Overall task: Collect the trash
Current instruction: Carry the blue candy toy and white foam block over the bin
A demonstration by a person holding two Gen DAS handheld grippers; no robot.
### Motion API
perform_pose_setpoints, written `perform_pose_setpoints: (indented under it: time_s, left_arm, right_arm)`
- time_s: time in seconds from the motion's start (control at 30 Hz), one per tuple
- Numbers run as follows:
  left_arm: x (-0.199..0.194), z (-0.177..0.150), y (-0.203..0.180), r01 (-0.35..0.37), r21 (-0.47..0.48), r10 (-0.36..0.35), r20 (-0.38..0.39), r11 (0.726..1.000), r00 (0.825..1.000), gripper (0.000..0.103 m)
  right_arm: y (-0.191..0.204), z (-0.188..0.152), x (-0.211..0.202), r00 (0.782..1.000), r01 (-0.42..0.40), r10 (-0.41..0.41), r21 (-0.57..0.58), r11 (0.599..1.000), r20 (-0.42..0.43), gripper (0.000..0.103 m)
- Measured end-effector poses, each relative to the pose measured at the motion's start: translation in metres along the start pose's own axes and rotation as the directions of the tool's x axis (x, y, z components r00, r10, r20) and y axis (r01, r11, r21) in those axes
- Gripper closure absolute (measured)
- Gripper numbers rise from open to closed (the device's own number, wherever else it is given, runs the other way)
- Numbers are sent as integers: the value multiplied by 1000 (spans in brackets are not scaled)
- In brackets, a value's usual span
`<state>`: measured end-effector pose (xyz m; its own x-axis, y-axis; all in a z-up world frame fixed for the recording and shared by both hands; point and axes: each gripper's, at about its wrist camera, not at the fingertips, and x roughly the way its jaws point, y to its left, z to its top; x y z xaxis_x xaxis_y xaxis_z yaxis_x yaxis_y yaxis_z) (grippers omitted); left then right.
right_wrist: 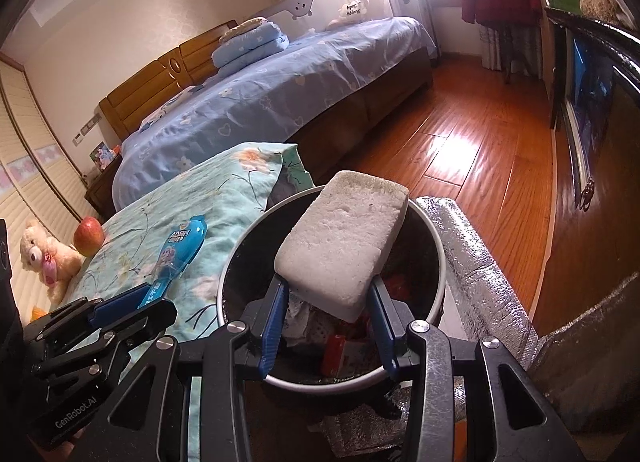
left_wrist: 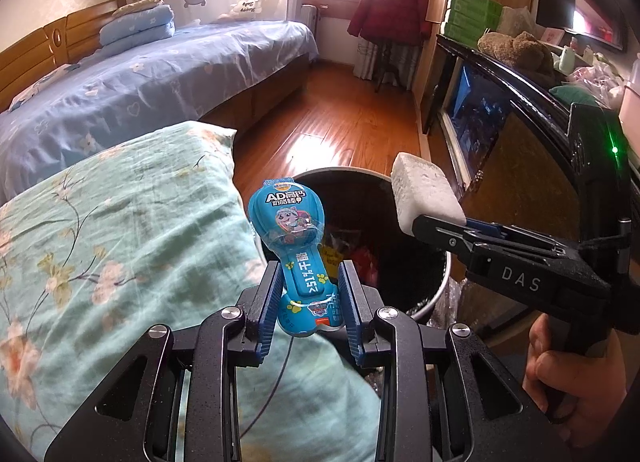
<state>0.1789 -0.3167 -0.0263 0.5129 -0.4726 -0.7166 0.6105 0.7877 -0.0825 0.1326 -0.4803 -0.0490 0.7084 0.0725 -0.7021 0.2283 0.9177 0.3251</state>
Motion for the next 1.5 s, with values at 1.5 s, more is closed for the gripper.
perform_pose_setpoints:
  time_s: [1.5]
  left_arm:
    - [51, 24, -7, -8, -8, 8, -61, 1000, 998, 75]
  right_arm:
    - [-19, 19, 23, 999, 2, -2, 13, 1000, -43, 61]
